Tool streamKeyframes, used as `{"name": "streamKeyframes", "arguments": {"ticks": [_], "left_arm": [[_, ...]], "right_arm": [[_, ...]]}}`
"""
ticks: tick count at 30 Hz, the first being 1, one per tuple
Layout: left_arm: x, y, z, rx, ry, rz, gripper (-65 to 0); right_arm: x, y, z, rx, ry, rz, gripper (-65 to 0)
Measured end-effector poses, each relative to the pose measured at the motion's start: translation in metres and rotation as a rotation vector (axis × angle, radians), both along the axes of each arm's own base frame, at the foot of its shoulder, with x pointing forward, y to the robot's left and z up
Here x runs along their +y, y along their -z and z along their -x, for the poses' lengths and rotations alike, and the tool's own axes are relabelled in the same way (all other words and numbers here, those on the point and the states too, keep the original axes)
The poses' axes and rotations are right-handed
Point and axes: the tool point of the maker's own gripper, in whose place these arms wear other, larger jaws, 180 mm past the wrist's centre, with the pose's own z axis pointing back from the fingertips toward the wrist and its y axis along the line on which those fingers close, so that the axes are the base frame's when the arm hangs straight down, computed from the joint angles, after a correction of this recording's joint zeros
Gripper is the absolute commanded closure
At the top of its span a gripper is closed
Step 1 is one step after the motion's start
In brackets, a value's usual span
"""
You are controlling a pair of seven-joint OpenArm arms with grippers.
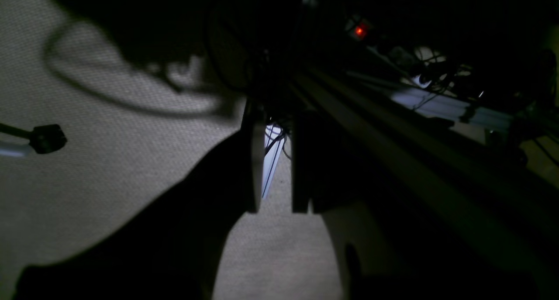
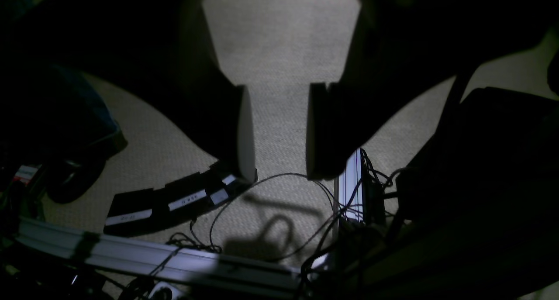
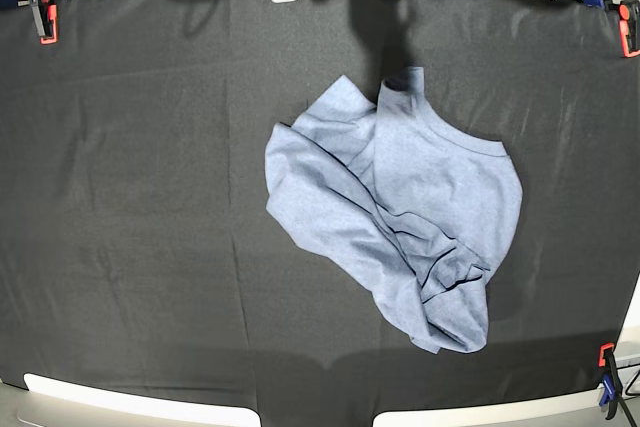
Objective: Layout the t-shirt on the table in an organized manner, then fold the t-shirt properly
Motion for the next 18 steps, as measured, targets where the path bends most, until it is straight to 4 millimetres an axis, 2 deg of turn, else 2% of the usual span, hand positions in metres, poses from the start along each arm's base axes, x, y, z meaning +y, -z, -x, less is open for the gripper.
{"name": "streamKeyframes", "arguments": {"ticks": [6, 10, 13, 18], "left_arm": [[0.015, -0.003, -0.002, -0.027, 0.055, -0.032, -10.0], [-0.004, -0.008, 0.003, -0.056, 0.212, -0.012, -10.0], [-0.019, -0.015, 0.012, -0.075, 0.251, 0.017, -10.0], [-0.016, -0.025, 0.017, -0.106, 0.216, 0.015, -10.0]], "right_arm": [[0.001, -0.002, 0.010, -0.007, 0.001, -0.005, -19.7], [0.004, -0.005, 0.011, -0.030, 0.001, -0.012, -19.7], [0.006, -0.009, 0.017, -0.041, 0.002, -0.017, -19.7], [0.008, -0.017, 0.025, -0.065, 0.022, -0.027, -19.7]]}}
